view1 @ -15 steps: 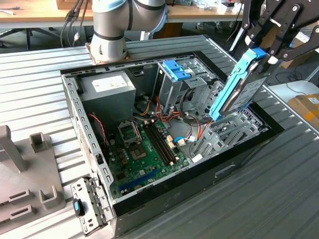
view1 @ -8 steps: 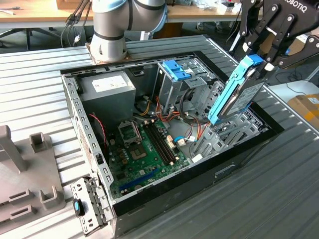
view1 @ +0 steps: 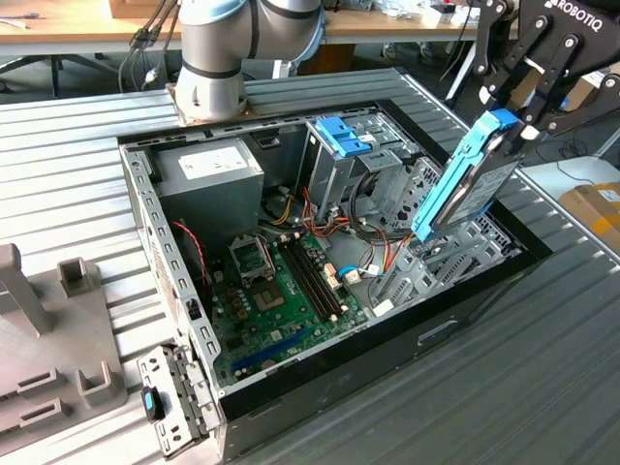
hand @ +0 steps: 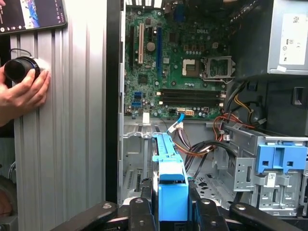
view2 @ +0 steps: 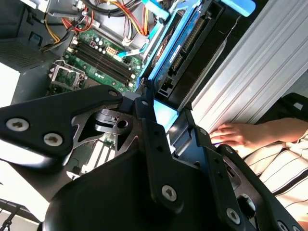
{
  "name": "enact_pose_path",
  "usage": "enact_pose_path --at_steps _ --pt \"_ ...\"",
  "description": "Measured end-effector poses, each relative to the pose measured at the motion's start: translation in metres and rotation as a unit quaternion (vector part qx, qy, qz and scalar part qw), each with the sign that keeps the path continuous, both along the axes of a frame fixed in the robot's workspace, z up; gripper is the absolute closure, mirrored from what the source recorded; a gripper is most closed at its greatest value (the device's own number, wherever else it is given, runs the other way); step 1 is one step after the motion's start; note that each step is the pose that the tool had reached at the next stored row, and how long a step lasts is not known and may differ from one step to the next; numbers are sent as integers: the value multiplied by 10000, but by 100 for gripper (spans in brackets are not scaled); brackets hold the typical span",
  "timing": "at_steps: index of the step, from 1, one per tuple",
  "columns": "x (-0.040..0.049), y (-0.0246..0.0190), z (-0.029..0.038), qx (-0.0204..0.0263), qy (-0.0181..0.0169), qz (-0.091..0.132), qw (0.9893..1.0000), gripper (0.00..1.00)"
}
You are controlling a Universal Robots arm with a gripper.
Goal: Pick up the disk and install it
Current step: 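Insert the disk into the insertion slot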
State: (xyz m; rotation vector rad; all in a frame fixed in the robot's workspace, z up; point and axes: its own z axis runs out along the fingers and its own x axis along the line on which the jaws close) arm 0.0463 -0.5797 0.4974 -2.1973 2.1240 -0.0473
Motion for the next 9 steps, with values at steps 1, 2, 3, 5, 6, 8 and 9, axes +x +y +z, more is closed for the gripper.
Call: enact_pose_path --at_steps 1,2,3,5,6,8,9 --pt "31 0 -18 0 0 0 10000 63" --pt "43 0 -58 1 0 0 10000 63" --pt "47 0 -84 1 0 -1 10000 63" --pt "49 0 -92 -1 0 -12 10000 63" --pt "50 -1 -97 -4 0 -48 10000 63" --pt "51 -2 -105 -9 0 -137 9999 63" --pt "51 -2 -106 -9 0 -139 9999 63"
